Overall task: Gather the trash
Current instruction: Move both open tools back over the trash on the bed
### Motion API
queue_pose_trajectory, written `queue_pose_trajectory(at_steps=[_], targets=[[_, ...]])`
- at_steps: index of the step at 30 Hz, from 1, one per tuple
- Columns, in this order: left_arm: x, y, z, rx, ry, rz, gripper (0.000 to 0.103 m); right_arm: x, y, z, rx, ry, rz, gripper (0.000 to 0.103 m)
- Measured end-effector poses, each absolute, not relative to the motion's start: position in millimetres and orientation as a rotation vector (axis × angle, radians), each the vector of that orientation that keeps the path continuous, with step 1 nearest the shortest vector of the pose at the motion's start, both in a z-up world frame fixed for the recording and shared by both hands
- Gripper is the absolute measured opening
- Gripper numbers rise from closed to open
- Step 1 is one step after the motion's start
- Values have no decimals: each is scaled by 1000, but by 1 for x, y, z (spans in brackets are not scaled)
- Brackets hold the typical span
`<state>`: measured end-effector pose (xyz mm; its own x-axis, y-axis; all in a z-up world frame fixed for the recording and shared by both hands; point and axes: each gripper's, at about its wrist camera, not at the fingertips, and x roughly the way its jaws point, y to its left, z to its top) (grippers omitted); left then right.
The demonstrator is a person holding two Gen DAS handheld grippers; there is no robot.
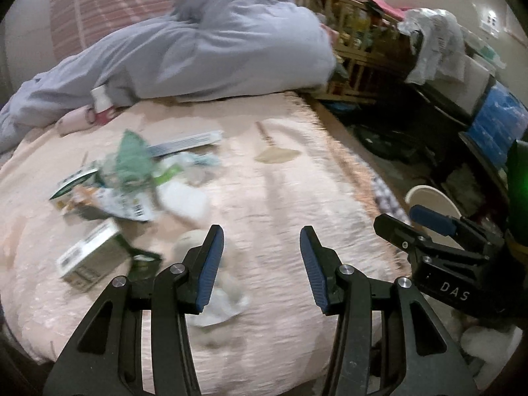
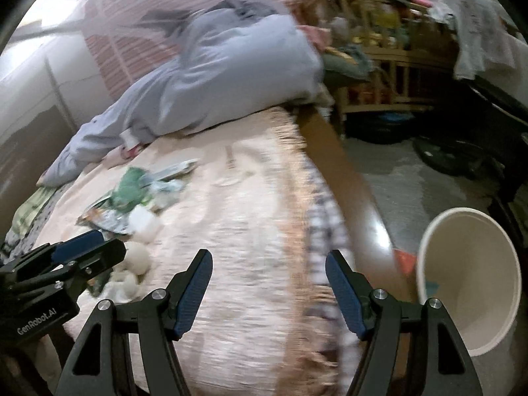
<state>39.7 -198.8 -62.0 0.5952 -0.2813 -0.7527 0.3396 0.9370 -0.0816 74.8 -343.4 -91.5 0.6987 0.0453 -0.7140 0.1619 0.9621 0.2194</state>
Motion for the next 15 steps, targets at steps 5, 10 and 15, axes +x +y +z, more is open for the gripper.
queue_pose_trajectory(at_steps=[5,10,15], targets=[[43,-160,-64,41,869,-308,46,91,-305,-92,240,819,7,69],[48,-130,-65,19,871,-256,46,103,-273,-93,203,836,62,69],[51,-98,-69,9,877,-215,46,112,-248,-96,193,859,107,69]])
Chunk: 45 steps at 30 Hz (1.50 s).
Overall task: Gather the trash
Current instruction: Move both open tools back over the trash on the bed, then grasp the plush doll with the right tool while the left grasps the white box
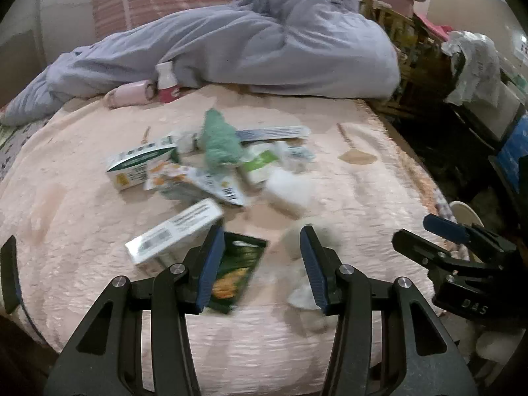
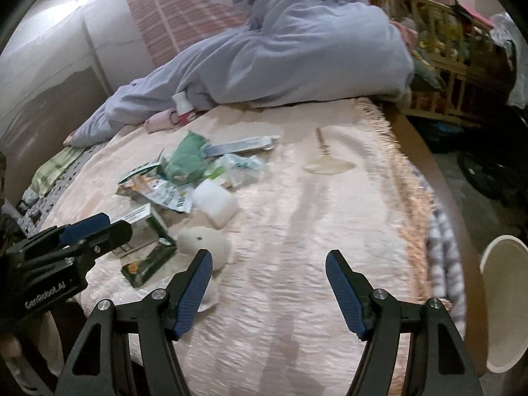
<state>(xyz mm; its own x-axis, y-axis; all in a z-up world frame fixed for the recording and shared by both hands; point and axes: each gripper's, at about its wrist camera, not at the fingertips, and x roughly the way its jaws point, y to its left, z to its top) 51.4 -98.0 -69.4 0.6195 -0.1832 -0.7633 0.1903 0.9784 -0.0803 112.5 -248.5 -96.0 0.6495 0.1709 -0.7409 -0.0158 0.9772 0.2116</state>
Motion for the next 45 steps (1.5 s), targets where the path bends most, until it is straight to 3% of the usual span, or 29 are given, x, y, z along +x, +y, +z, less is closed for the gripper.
queue_pose_trajectory(at_steps=[13,16,38,40,41,42,44,45], targets=[[70,-17,-87,-88,928,-208,47,130,-201,-114,194,939,213,72],[77,-6,-93,-91,937,-209,54,138,-188,-126,185,970,232,72],[121,-25,-136,163,1014,-308,58,163,-163,-160,141,1045,257,73],[118,-26,-138,149,1026,-310,52,162,-162,-161,131,1038,259,72],[116,-25,-138,127,1026,-319,44,161,-162,-161,125,1029,260,68],[115,-25,-138,109,1029,-326,37,159,-162,-161,116,1020,252,56],[111,-27,-136,86,1039,-331,31,155,-161,-159,96,1009,251,42],[109,-28,-134,80,1039,-332,28,153,-161,-157,94,1002,259,41]])
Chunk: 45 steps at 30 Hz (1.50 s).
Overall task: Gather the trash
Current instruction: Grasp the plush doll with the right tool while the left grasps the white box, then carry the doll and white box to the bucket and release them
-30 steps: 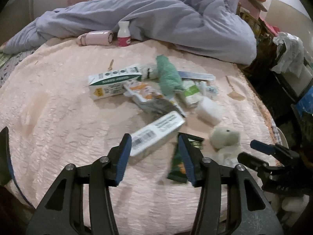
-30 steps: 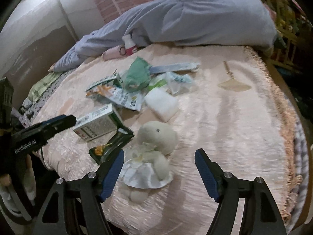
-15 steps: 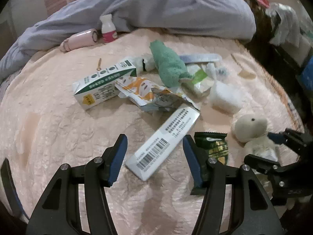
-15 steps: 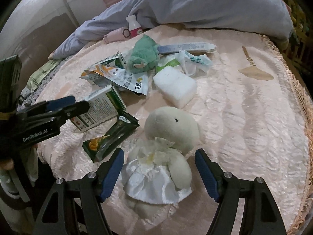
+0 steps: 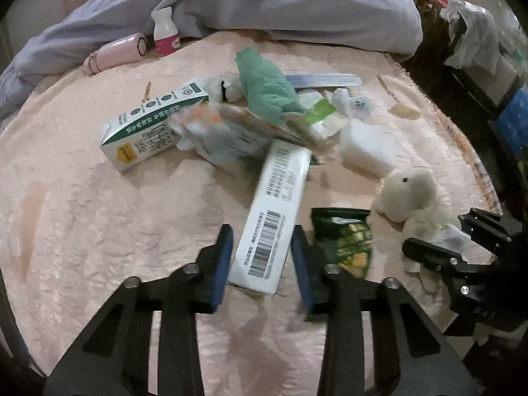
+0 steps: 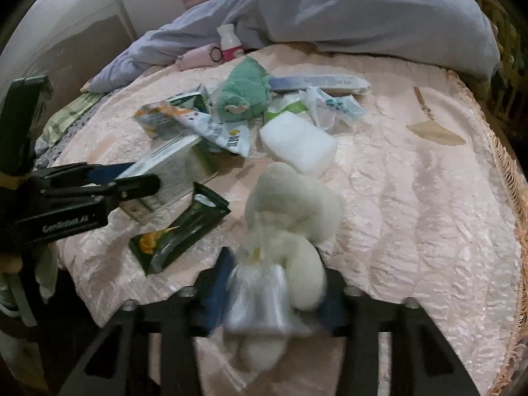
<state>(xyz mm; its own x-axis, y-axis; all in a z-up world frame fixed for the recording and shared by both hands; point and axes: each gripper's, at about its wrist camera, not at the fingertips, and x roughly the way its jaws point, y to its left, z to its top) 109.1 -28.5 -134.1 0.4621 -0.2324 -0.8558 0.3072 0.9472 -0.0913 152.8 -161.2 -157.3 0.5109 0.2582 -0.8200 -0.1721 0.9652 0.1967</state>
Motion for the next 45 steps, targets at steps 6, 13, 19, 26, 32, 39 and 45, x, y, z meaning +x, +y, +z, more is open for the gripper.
queue_pose_trajectory(at_steps=[6,13,19,26,32,39,45], targets=[[94,-43,-108,19,1000,-370,24,139,-172,-136,93,941,260,36],[77,-72,-89,5,968,-421,24,121,-198,-117,127,889,238,36],[71,-105,-75,12,949,-468,24,104,-228,-105,174,853,206,36],[65,-151,-67,30,939,-526,24,85,-267,-94,215,820,149,36],[56,-201,-65,58,938,-598,24,68,-306,-89,236,804,81,36],[50,-265,-67,86,943,-683,24,46,-360,-88,266,797,-15,36],[48,-321,-75,105,964,-749,24,29,-413,-92,286,808,-109,36]])
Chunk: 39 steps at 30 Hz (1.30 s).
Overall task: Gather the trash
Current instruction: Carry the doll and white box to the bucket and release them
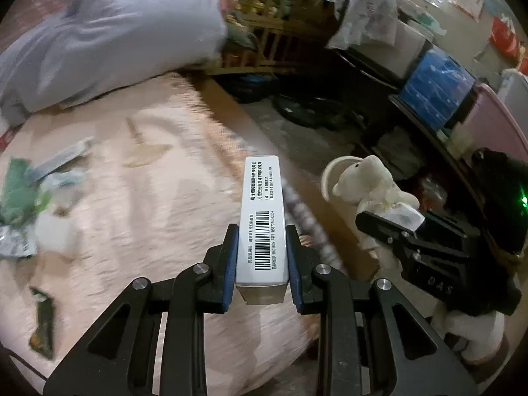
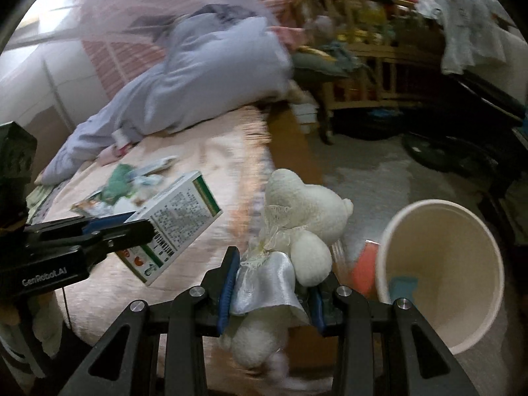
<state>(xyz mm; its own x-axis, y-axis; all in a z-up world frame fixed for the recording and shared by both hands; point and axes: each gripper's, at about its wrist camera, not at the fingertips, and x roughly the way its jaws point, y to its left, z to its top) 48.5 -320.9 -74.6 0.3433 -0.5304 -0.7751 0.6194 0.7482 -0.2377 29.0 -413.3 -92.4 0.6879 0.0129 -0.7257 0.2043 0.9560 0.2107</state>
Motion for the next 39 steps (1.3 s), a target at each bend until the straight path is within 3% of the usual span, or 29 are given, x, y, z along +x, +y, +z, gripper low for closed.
queue_pose_trajectory(at_steps=[19,22,26,39], targets=[[50,-479,-106,101,1044,-935,25,-2,-560,-138,431,898,-422,36],[51,-493,-112,79,1043,-946,26,-8,-572,-136,446,868,-465,46],[53,-501,-119,53,1066,-974,53,-19,-582,-132,468,832,-516,56],[49,-467,-110,91,1033,-893,53,-19,-574,-134,471,841,-475,59]])
